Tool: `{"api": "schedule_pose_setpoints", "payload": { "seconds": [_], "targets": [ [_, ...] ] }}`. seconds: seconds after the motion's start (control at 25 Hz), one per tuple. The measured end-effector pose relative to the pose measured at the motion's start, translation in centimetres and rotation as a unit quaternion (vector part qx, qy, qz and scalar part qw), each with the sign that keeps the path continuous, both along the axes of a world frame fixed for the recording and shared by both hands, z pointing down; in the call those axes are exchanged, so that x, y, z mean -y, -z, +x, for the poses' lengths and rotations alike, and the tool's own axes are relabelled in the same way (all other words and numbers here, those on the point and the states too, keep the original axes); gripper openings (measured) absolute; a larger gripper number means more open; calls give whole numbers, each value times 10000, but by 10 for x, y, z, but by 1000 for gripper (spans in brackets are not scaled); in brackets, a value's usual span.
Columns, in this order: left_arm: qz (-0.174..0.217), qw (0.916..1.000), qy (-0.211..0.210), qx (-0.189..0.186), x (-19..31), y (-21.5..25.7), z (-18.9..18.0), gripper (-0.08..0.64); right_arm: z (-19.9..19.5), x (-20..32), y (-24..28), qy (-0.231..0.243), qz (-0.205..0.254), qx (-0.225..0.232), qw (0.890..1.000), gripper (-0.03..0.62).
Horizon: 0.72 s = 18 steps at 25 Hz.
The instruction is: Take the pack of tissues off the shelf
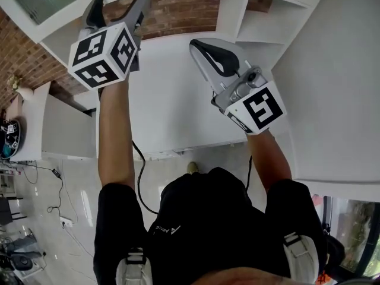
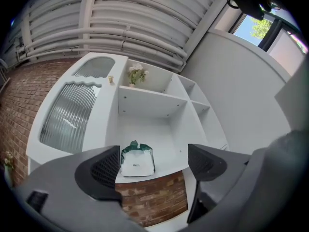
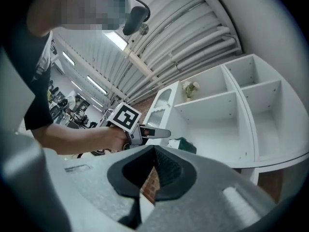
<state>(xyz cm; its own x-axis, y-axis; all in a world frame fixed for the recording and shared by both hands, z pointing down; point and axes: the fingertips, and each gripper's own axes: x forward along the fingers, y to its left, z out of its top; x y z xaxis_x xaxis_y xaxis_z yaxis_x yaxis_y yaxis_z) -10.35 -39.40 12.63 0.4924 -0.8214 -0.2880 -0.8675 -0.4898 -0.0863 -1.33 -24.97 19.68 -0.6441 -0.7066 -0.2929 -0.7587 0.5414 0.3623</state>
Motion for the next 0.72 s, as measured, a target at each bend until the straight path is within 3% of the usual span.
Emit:
{"api": "schedule_pose_setpoints", "payload": {
  "seconds": [0.4,0.72],
  "targets": [
    [-223,9973,580,396,79,1,17,445,16,49,3,494,119,-48,9987,2],
    [-432,9917,1150,374,125,-8,26,453,42,70,-1,1065,-59,28,9943,2]
  ]
}}
